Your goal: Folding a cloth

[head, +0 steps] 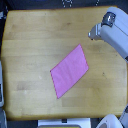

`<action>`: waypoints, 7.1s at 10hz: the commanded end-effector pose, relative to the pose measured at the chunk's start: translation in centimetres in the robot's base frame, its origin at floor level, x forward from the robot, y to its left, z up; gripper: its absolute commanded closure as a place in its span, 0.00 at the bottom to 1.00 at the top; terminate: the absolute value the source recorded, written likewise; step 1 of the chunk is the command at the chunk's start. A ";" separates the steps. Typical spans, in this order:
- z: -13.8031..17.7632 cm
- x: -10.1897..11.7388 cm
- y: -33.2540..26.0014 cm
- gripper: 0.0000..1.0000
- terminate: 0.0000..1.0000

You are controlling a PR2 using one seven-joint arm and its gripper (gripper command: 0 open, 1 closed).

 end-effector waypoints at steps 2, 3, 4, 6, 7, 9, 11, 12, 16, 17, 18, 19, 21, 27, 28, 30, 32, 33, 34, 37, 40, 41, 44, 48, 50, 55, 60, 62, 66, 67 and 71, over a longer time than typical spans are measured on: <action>-1.1 0.0 1.1 0.00 0.00; -1.9 -0.1 1.3 0.00 0.00; -2.9 -0.3 1.5 0.00 0.00; -4.4 -1.0 2.4 0.00 0.00; -5.4 -1.3 3.1 0.00 0.00; -6.9 -1.9 3.9 0.00 0.00; -8.4 -2.9 5.1 0.00 0.00; -9.2 -3.1 5.7 0.00 0.00; -12.5 -3.4 5.7 0.00 0.00; -13.1 -3.3 5.9 0.00 0.00; -13.9 -3.2 6.3 0.00 0.00; -14.5 -2.9 6.6 0.00 0.00; -15.8 -2.6 6.7 0.00 0.00; -17.8 -2.4 8.0 0.00 0.00; -17.8 -2.3 7.7 0.00 0.00; -17.5 -2.7 7.2 1.00 0.00; -17.5 -2.6 7.4 1.00 0.00; -17.5 -2.7 7.5 1.00 0.00; -17.4 -2.6 7.7 1.00 0.00; -17.2 -2.6 8.0 1.00 0.00; -17.0 -3.2 7.7 1.00 0.00; -17.0 -2.9 7.8 1.00 0.00; -16.9 -2.5 8.1 1.00 0.00; -16.2 -2.5 8.2 1.00 0.00; -15.1 -2.2 8.8 1.00 0.00; -9.7 -3.5 12.9 1.00 0.00; -6.8 -7.7 19.3 1.00 0.00; -7.2 -10.4 22.6 1.00 0.00; -10.5 -13.1 30.4 1.00 0.00; -11.5 -12.6 31.4 1.00 0.00; -13.2 -11.6 33.0 1.00 0.00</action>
